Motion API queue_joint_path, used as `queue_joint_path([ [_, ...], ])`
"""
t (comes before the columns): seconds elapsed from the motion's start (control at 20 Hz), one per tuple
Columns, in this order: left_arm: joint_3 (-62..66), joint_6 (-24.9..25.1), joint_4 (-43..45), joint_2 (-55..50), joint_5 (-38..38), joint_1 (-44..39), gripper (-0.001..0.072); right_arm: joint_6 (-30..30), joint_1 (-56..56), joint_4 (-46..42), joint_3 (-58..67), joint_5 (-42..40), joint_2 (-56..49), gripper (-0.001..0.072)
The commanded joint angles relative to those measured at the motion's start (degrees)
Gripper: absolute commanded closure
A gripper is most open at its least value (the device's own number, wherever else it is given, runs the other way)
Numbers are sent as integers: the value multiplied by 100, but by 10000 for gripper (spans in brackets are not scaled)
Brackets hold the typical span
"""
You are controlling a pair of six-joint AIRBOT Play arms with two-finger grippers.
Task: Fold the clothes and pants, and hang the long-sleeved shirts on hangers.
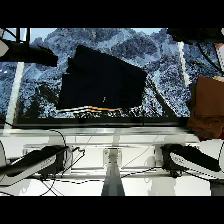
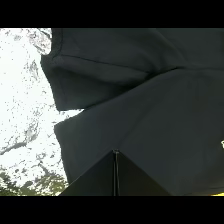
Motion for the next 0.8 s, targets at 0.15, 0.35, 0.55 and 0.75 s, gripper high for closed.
queue_joint_path([
  [0.15, 2, 0, -7, 2, 4, 4, 696, 0, 7, 7, 0, -2, 0, 550],
  [0.35, 2, 2, -151, 2, 2, 4, 696, -61, 7, -15, 2, -216, 0, 549],
  [0.55, 2, 2, -177, 2, -7, 7, 696, -1399, -11, -442, -20, -37, -50, 552],
  [0.75, 2, 2, 111, 2, -170, 11, 696, -1764, -240, -627, -546, 597, -57, 685],
])
